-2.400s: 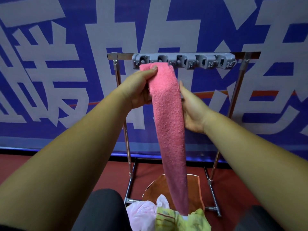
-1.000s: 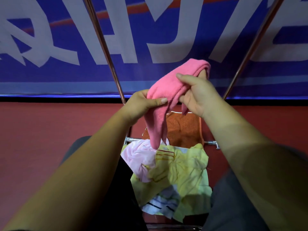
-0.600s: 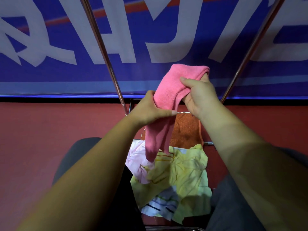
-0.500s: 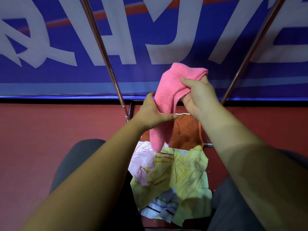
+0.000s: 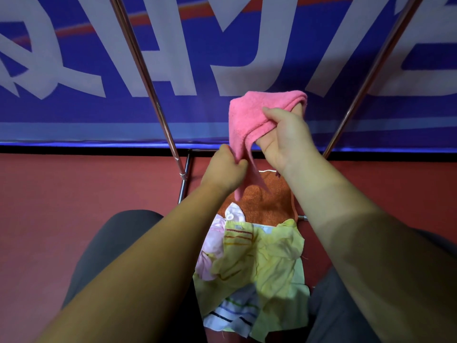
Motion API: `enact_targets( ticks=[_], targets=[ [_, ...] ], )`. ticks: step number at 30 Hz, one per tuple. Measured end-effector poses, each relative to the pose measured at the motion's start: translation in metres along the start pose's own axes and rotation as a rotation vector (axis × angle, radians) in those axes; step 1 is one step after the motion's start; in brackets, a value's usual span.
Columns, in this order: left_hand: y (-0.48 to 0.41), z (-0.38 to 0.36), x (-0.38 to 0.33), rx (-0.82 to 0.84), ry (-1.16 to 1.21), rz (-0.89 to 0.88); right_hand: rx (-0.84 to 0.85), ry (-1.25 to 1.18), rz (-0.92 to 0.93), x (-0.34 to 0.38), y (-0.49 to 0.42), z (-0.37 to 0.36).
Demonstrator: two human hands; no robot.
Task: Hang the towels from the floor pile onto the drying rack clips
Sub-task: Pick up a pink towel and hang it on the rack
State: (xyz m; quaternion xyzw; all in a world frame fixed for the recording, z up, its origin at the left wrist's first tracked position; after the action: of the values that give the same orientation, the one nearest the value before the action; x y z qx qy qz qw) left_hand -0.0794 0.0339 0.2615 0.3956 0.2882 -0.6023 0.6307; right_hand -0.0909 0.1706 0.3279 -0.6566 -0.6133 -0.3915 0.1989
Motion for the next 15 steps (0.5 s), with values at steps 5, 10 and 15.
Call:
enact_targets(
  ticks=[5,10,15],
  targets=[
    [-0.001,0.006,-0.005,-0.076,-0.015,-0.044,-0.002,0.044,0.004,0.0,-0.002,0.002],
    [0.002,0.013,-0.017,-0.149,0.002,-0.175,0.008,0.108,0.005,-0.002,-0.002,0.003],
    [0.0,0.025,-0.023,-0.291,-0.043,-0.133,-0.072,0.191,0.01,-0.001,-0.001,0.01]
  ],
)
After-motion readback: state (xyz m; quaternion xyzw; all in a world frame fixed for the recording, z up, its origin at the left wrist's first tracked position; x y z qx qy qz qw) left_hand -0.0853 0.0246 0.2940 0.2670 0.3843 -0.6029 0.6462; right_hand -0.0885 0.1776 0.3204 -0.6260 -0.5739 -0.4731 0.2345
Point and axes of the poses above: each hand's wrist, its own y-axis away from the middle knuckle, its own z-axis out of the back of the hand, x = y × z, the point moved 2 cm from there along -y, towards the middle knuckle, and after that the axes turned 9 degrees about y, right-handed, at the moved point
